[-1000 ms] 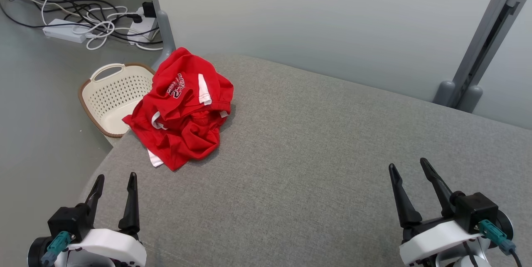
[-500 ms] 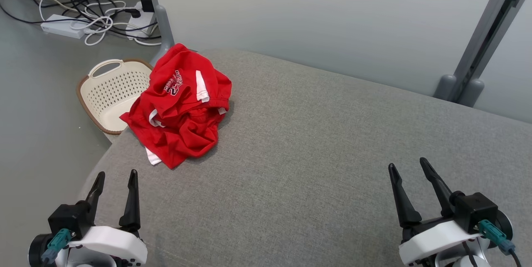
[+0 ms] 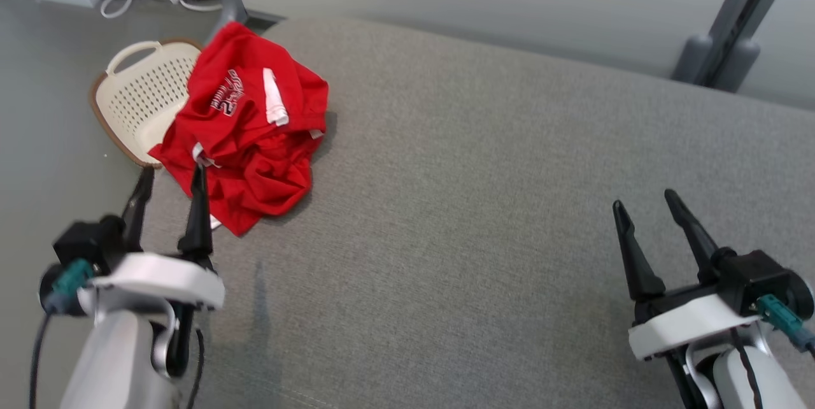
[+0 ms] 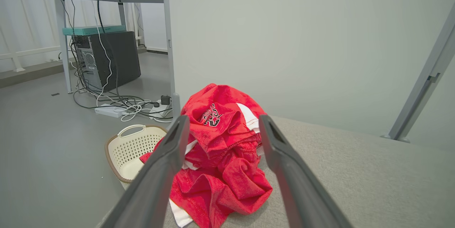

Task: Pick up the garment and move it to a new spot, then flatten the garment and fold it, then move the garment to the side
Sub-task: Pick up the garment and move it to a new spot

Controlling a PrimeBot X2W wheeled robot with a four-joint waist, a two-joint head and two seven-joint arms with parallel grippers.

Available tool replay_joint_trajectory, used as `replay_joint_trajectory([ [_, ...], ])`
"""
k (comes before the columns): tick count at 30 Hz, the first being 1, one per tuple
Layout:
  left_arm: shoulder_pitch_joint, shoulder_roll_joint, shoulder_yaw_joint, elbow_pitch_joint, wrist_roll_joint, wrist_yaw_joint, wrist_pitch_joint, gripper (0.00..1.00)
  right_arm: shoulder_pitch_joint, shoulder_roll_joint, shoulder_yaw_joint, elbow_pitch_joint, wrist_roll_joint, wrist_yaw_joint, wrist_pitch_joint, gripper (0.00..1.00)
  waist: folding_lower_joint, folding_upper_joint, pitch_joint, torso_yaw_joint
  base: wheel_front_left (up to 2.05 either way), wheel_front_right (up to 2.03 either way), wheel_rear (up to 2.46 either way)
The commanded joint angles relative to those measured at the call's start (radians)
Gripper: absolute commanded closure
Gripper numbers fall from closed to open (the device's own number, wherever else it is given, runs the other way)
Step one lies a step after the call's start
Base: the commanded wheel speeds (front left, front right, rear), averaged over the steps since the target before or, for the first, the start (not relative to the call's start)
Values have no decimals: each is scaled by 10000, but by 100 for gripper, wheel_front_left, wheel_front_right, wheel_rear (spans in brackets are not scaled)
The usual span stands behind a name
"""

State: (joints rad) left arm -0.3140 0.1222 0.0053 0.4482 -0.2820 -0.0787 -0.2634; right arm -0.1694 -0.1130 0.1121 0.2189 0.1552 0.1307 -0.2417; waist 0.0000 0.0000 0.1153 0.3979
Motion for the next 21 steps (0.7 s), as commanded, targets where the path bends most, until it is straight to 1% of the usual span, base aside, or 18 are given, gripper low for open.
replay_joint_trajectory([
  [1,-528,134,26,212,-96,-101,0,0,-227,-173,-1,-127,-125,1,86,0,0,0,693,-314,0,0,0],
  [4,-1484,361,3,893,-225,-190,162,0,-482,-315,76,-370,-164,1,227,0,0,0,1235,-577,0,0,0],
  [10,-3130,945,-157,2866,-525,-406,886,0,-737,-435,51,-620,-175,1,330,0,0,0,1885,-1032,0,0,0],
  [11,-3338,1028,-184,3223,-576,-424,1002,0,-751,-441,32,-641,-185,1,338,0,0,0,1956,-1089,0,0,0],
  [12,-3338,1028,-184,3223,-576,-424,1002,0,-751,-441,32,-641,-185,1,338,0,0,0,1956,-1089,0,0,0],
  [17,-4256,1404,-362,4754,-718,-485,1652,0,-827,-450,-59,-697,-200,1,322,0,0,0,2204,-1265,0,0,0],
  [21,-4759,1511,-480,5631,-748,-503,1928,0,-849,-463,-111,-727,-192,1,306,0,0,0,2305,-1287,0,0,0],
])
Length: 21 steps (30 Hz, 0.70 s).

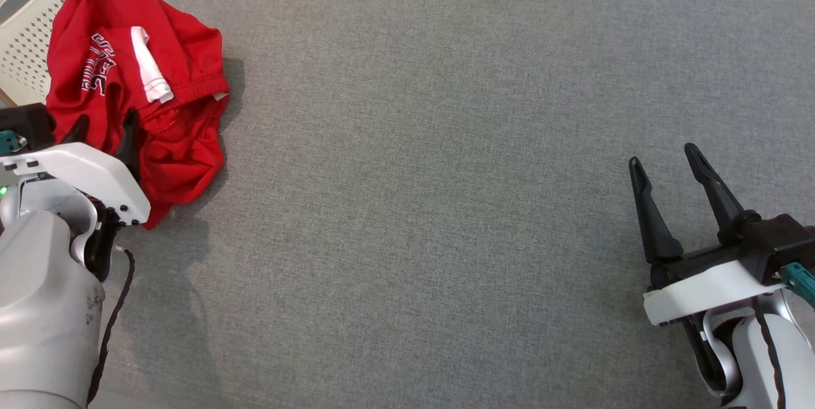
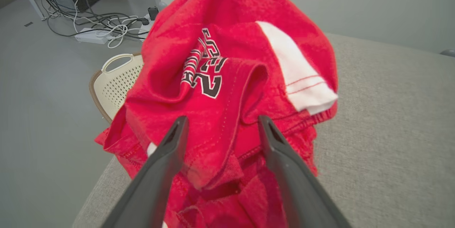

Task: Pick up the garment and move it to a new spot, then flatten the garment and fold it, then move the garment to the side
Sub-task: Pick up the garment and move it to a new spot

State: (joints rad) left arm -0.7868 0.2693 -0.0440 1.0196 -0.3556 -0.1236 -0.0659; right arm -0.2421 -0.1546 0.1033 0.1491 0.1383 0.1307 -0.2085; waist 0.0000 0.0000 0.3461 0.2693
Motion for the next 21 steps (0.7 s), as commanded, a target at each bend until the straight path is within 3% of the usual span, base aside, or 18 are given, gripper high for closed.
replay_joint_trajectory([
  [1,-124,76,-30,81,23,-54,-39,17,-139,-50,-35,-35,-32,1,-29,0,0,0,14,4,0,0,0],
  [2,-252,152,-73,221,82,-24,-76,100,-158,-42,-44,-45,-44,1,-20,0,0,0,34,9,0,0,0],
  [13,-652,586,-4,215,143,141,-1766,100,-67,38,-226,21,4,1,-117,0,0,0,-235,-107,0,0,0],
  [21,890,843,509,-3106,238,467,-1996,100,365,388,-407,199,132,1,-281,0,0,0,-1270,-416,0,0,0],
])
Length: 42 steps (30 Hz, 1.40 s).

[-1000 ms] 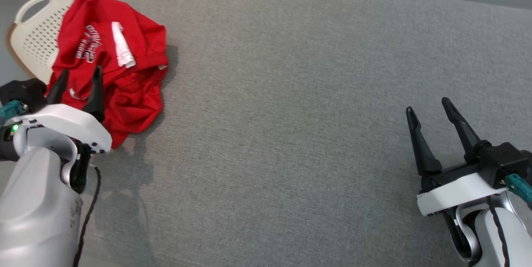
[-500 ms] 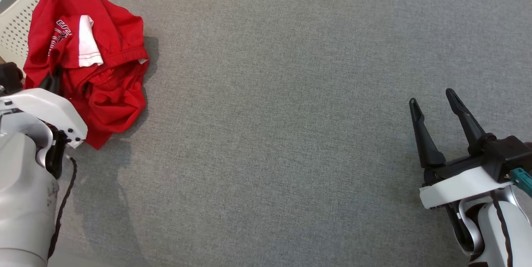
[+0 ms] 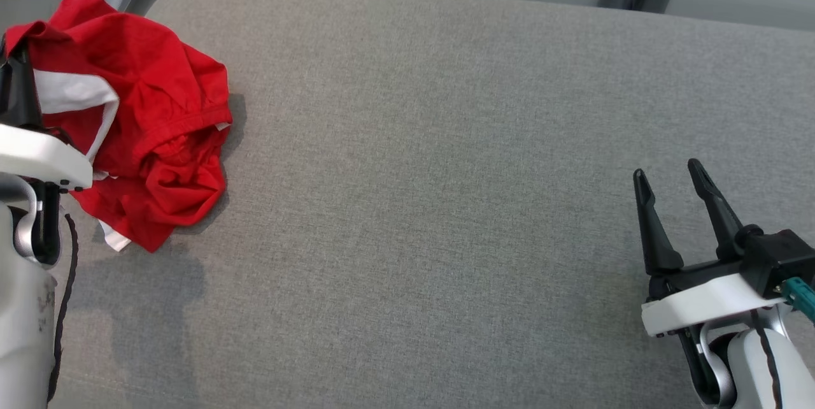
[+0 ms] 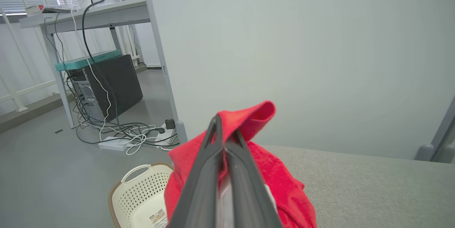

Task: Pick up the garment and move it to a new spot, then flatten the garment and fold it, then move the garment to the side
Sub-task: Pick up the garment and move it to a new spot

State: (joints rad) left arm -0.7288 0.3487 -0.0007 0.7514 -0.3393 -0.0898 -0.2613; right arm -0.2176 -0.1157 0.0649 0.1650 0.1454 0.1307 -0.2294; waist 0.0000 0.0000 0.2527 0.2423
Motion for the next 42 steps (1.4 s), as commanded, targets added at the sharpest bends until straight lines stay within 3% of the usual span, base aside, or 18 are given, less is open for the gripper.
replay_joint_trajectory([
  [1,676,51,110,-890,88,218,-42,100,175,27,5,84,78,1,-100,0,0,0,-487,-204,0,0,0],
  [12,4780,-133,215,-7534,142,1430,1508,100,509,407,-73,249,302,1,-294,0,0,0,-1208,-1145,0,0,0],
  [20,5687,-238,-312,-10052,455,1769,2545,100,484,486,-55,252,297,1,-334,0,0,0,-1194,-1937,0,0,0],
  [25,5588,-431,-1184,-10695,640,1569,2984,100,311,536,-38,217,377,1,-365,0,0,0,-977,-2742,0,0,0],
  [28,5174,-681,-1994,-10577,712,1213,3195,100,224,569,-26,188,429,1,-370,0,0,0,-723,-3189,0,0,0],
  [36,3501,-1485,-3974,-9272,957,289,3667,100,-219,621,8,-39,694,1,-378,0,0,0,378,-4502,0,0,0],
  [42,2218,-2158,-5381,-8258,1073,-166,3765,100,-422,631,56,-158,1228,1,-381,0,0,0,1128,-5453,0,0,0],
])
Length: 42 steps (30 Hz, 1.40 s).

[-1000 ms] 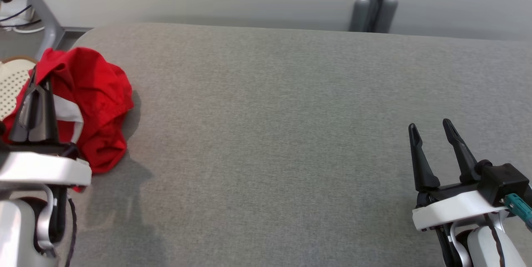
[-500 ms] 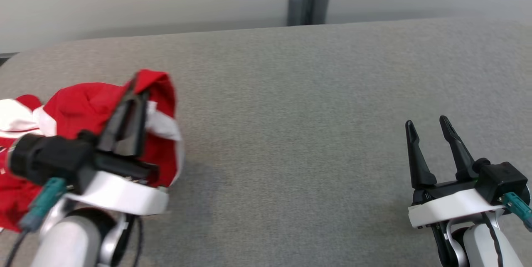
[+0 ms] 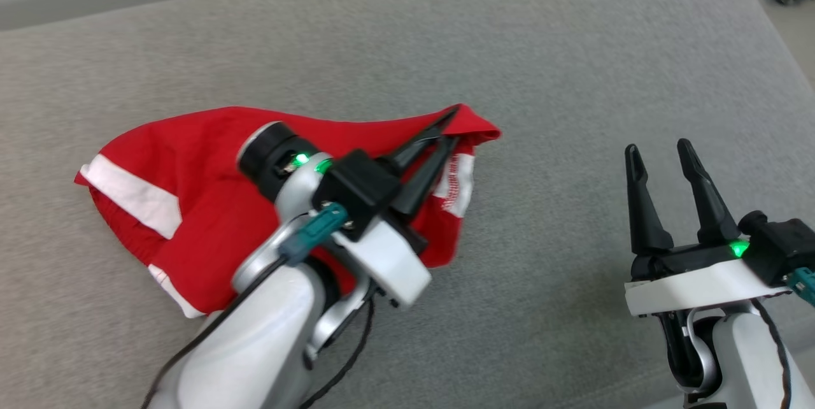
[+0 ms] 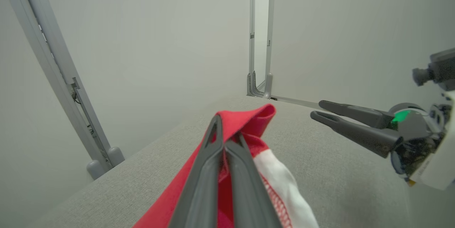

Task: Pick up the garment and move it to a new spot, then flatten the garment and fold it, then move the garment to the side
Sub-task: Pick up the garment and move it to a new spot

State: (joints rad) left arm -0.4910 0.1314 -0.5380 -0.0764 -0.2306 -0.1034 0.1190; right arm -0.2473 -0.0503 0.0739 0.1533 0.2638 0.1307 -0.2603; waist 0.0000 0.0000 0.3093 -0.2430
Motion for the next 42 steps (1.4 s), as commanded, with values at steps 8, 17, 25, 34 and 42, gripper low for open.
replay_joint_trajectory([
  [8,-988,-361,-1086,1806,-448,-197,138,100,-213,-20,85,-176,620,1,-72,0,0,0,1302,-1360,0,0,0],
  [17,-1149,-316,-1421,2390,-799,-265,-143,0,-277,-19,-172,-199,528,1,-72,0,0,0,1283,-971,0,0,0],
  [25,-602,48,-828,1939,-890,308,-1212,0,-156,-29,-380,-93,-78,1,-73,0,0,0,567,180,0,0,0],
  [34,361,649,1017,2226,-1598,1524,-2409,0,123,-34,-610,90,-717,1,-65,0,0,0,-280,1379,0,0,0],
  [42,1316,1265,2636,2691,-2349,2111,-3364,0,358,-40,-627,326,-993,1,-65,0,0,0,-926,1965,0,0,0],
])
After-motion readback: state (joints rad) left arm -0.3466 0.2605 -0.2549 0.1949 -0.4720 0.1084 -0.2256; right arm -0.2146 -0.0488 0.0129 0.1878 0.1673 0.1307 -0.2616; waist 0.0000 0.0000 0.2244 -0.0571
